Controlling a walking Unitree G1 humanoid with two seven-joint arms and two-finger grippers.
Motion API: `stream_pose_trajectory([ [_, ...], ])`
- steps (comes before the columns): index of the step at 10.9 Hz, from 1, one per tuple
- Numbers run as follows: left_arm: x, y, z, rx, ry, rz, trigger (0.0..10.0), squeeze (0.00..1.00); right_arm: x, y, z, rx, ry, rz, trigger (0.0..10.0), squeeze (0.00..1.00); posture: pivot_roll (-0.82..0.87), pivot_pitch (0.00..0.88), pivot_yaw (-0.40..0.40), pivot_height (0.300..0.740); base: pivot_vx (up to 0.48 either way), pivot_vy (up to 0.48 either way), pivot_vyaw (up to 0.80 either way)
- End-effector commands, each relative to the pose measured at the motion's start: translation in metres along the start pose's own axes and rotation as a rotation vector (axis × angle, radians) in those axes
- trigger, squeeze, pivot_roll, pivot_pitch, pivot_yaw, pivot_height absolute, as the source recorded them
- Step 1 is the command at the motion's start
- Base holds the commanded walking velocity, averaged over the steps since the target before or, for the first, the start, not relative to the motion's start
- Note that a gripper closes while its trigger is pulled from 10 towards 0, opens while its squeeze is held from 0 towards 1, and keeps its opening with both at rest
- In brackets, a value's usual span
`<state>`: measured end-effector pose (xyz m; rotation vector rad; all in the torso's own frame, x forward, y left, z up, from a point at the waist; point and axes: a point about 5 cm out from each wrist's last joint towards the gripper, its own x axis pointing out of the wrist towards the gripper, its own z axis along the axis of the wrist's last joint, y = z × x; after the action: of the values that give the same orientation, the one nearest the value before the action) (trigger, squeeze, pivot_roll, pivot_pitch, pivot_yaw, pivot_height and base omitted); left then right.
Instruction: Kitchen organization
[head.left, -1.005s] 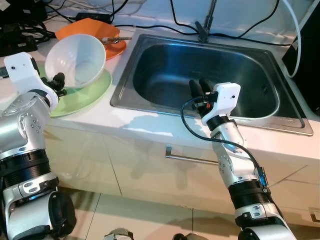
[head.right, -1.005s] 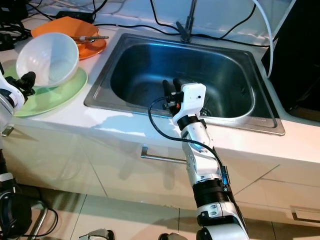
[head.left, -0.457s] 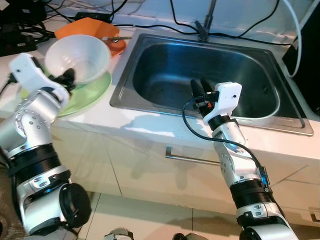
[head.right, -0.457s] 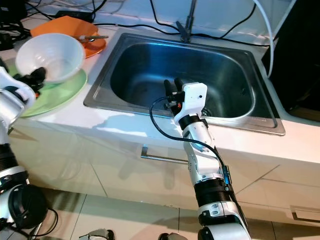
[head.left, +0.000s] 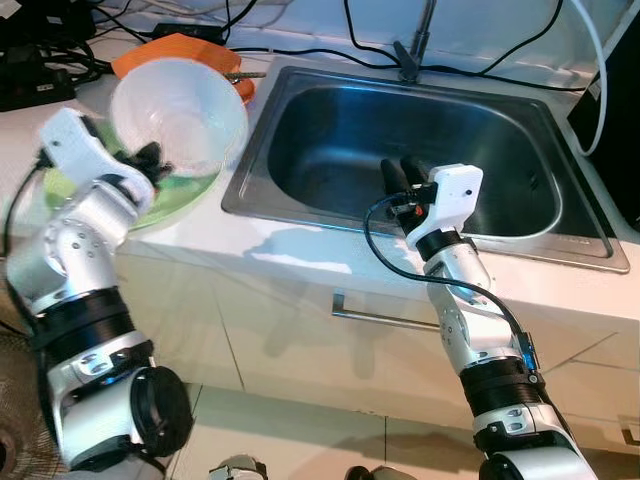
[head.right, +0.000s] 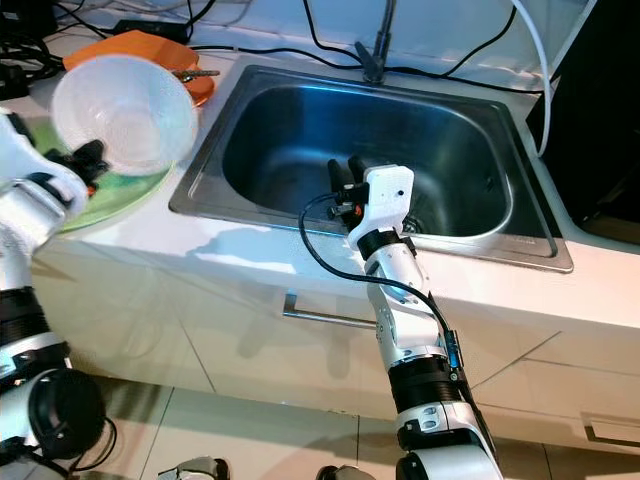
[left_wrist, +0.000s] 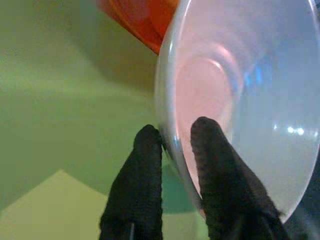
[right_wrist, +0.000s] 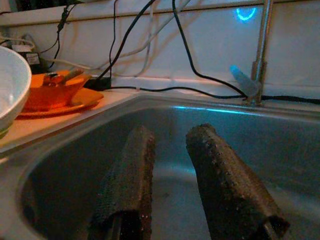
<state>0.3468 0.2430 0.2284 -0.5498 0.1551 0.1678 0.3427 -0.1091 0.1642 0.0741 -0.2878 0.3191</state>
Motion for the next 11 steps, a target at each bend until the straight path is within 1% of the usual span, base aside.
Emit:
stream_pose_trajectory([
  [1, -0.002, -0.008, 0.002, 0.006, -0.005, -0.024, 0.0, 0.00, 0.004, -0.001, 0.002, -0.008, 0.008, 0.006, 10.0, 0.00, 0.10, 0.085, -0.052, 0.740, 0.000, 0.000, 0.00],
  [3, 0.000, -0.009, 0.000, 0.009, 0.006, -0.030, 0.0, 0.00, 0.004, 0.000, 0.001, -0.010, 0.012, 0.010, 10.0, 0.00, 0.10, 0.085, -0.051, 0.740, 0.000, 0.000, 0.00],
  [5, 0.000, -0.010, -0.001, 0.043, -0.001, -0.027, 0.0, 0.00, 0.004, 0.001, 0.000, -0.009, 0.013, 0.011, 10.0, 0.00, 0.10, 0.085, -0.052, 0.740, 0.000, 0.000, 0.00],
  [6, -0.002, -0.015, 0.003, 0.055, -0.051, -0.045, 0.0, 0.00, 0.004, 0.001, 0.000, -0.010, 0.014, 0.011, 10.0, 0.00, 0.10, 0.085, -0.053, 0.740, 0.000, 0.000, 0.00],
  [8, -0.010, -0.030, 0.022, 0.055, -0.204, -0.136, 0.0, 0.00, 0.005, 0.001, 0.001, -0.009, 0.011, 0.009, 10.0, 0.00, 0.09, 0.081, -0.054, 0.740, 0.000, 0.000, 0.00],
  [9, -0.012, -0.035, 0.026, 0.055, -0.243, -0.177, 0.0, 0.00, 0.005, 0.001, 0.001, -0.009, 0.011, 0.009, 10.0, 0.00, 0.09, 0.079, -0.055, 0.740, 0.000, 0.000, 0.00],
  [10, -0.015, -0.045, 0.027, 0.049, -0.268, -0.247, 0.0, 0.00, 0.006, 0.001, 0.002, -0.008, 0.008, 0.008, 10.0, 0.00, 0.09, 0.079, -0.054, 0.740, 0.000, 0.000, 0.00],
  [11, -0.016, -0.062, 0.019, 0.078, -0.278, -0.321, 10.0, 0.00, 0.009, 0.002, 0.005, -0.004, -0.003, 0.004, 10.0, 0.00, 0.09, 0.076, -0.055, 0.740, 0.000, 0.000, 0.00],
])
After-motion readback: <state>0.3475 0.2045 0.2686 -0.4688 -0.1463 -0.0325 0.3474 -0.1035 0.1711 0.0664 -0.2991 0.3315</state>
